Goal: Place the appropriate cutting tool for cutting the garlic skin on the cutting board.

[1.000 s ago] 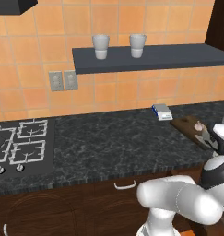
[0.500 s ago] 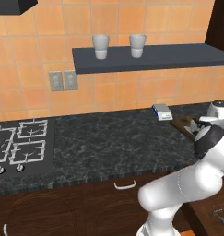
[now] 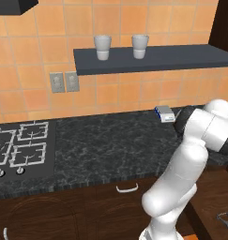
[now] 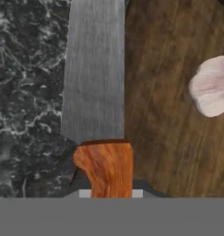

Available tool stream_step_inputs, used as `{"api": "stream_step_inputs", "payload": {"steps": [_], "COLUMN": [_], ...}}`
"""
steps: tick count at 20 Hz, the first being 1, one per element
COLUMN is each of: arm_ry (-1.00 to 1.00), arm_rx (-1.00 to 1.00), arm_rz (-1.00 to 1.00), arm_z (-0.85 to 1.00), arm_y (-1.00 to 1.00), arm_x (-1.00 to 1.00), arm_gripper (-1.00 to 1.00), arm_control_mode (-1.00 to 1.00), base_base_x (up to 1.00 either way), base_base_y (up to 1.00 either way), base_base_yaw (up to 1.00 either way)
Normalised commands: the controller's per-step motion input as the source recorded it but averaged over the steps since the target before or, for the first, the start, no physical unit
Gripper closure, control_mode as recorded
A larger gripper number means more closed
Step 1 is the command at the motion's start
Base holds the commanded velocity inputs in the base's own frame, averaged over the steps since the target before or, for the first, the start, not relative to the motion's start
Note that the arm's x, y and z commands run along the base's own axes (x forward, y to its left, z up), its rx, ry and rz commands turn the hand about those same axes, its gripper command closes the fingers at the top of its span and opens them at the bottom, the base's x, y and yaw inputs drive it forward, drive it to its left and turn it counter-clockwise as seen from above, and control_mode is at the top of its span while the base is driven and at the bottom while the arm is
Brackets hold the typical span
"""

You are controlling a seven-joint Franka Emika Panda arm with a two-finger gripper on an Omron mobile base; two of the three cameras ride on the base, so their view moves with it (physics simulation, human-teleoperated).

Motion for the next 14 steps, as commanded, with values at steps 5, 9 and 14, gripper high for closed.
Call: {"api": "stream_step_inputs", "payload": {"steps": [5, 9, 14], "arm_ry": [0.0, 0.0, 0.0], "arm_rx": [0.0, 0.0, 0.0], "arm_rz": [0.0, 0.0, 0.0], "arm_z": [-0.39, -0.41, 0.14], "arm_y": [-0.26, -0.32, -0.07], "arm_x": [0.48, 0.54, -0.26], "arm_gripper": [1.0, -1.0, -1.0], "arm_control_mode": [-1.0, -1.0, -1.0], "base_base_x": [0.0, 0.0, 0.0], "base_base_y": [0.0, 0.0, 0.0], "base_base_yaw": [0.0, 0.0, 0.0]}}
